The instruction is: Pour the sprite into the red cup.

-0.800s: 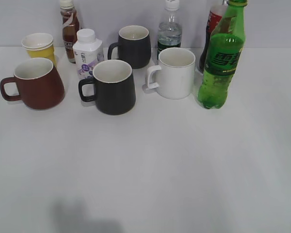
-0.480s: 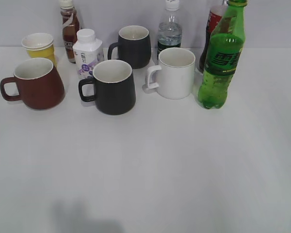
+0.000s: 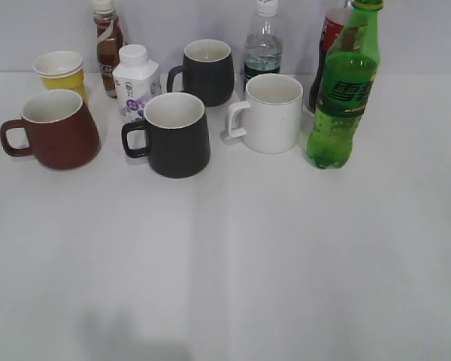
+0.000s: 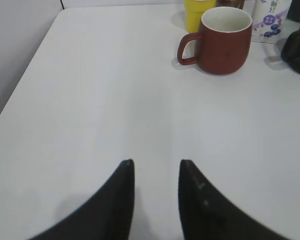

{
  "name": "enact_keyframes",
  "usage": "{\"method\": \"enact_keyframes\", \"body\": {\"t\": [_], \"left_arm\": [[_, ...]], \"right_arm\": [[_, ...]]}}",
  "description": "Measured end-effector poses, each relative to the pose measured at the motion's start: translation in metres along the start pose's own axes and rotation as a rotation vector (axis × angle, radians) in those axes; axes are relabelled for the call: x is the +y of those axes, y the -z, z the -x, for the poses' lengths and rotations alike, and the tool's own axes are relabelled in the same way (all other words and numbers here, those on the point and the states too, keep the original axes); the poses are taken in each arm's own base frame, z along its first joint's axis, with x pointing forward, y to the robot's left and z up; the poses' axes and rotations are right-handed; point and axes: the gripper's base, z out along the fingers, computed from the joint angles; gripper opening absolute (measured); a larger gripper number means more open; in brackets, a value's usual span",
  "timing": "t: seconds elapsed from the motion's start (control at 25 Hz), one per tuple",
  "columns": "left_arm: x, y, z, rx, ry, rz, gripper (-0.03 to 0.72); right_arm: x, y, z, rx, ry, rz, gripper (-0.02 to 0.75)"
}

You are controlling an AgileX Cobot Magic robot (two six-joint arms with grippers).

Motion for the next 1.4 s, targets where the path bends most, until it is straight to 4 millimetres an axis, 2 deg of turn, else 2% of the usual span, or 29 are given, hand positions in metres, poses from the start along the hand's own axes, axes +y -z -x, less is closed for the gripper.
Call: {"method": "enact_keyframes", "body": {"t": [0.76,1.0,1.08,1.24,1.4], "left_arm": [[0.0,0.0,0.0,0.0,0.0,0.0,0.239],[-0.001,0.001,0.004,-0.02,-0.006,-0.052,0.239],[-0.001,-0.001,0.016,-0.082,-0.018,-0.069,0.239],[-0.003,-0.011,0.042,-0.248,-0.036,-0.08,0.239],[-0.008,-0.045,0.051,-0.244,-0.047,-0.09,0.239]], "right_arm": [[0.0,0.0,0.0,0.0,0.0,0.0,0.567],[0.0,0.0,0.0,-0.001,-0.001,0.002,0.568],[0.001,0.0,0.006,-0.023,-0.009,0.012,0.568],[0.0,-0.007,0.033,-0.189,-0.031,0.017,0.568],[-0.004,-0.033,0.051,-0.279,-0.047,-0.001,0.568]]}}
